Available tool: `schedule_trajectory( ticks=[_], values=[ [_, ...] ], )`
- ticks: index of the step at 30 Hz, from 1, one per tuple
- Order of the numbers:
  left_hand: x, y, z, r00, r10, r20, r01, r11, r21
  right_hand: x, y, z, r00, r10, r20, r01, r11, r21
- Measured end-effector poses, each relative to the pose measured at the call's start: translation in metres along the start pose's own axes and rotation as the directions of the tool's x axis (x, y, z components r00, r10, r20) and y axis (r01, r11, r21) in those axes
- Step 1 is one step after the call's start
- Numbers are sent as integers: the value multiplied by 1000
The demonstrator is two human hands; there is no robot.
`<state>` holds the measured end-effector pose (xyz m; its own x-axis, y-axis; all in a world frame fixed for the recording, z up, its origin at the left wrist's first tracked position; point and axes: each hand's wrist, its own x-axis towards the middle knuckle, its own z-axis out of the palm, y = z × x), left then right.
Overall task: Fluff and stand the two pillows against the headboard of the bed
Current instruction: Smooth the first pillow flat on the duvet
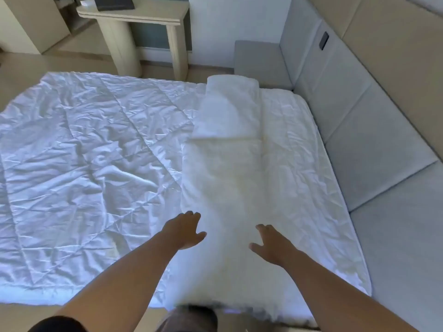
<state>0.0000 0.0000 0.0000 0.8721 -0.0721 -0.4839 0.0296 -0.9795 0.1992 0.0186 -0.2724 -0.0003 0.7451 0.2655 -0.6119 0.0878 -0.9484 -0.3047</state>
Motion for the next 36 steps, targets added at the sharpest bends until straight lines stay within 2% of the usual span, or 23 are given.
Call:
schedule_trajectory(
  ticks=[4, 7, 9, 12, 16, 23, 27, 32, 36],
  values=[
    [43, -16, 14, 1000, 3, 1, -3, 999, -45, 40, -8, 15, 995, 61, -78, -55, 996, 75],
    [63, -16, 46, 998, 16, 55, -16, 1000, -7, 56, -5, 45, 992, 44, -121, -44, 999, 2],
    [68, -12, 69, 1000, 31, 3, -31, 999, 24, 63, 0, 66, 981, -7, -195, -8, 997, -80],
    [68, 3, 105, 993, 69, -98, -73, 997, -39, 78, 2, 91, 960, -65, -271, 29, 990, -135],
    [76, 21, 152, 982, 64, -178, -74, 996, -49, 101, 13, 127, 950, -91, -300, 37, 983, -180],
    [98, -4, 225, 958, 39, -283, -58, 996, -61, 143, 54, 191, 905, -208, -372, 138, 968, -207],
    [124, -7, 261, 951, 20, -310, -44, 997, -69, 171, 67, 218, 870, -222, -441, 153, 970, -186],
    [142, -10, 277, 942, 26, -334, -62, 993, -97, 188, 73, 230, 837, -229, -498, 164, 971, -172],
    [127, -7, 261, 954, 17, -299, -46, 995, -91, 173, 72, 218, 855, -234, -463, 164, 968, -188]
  ],
)
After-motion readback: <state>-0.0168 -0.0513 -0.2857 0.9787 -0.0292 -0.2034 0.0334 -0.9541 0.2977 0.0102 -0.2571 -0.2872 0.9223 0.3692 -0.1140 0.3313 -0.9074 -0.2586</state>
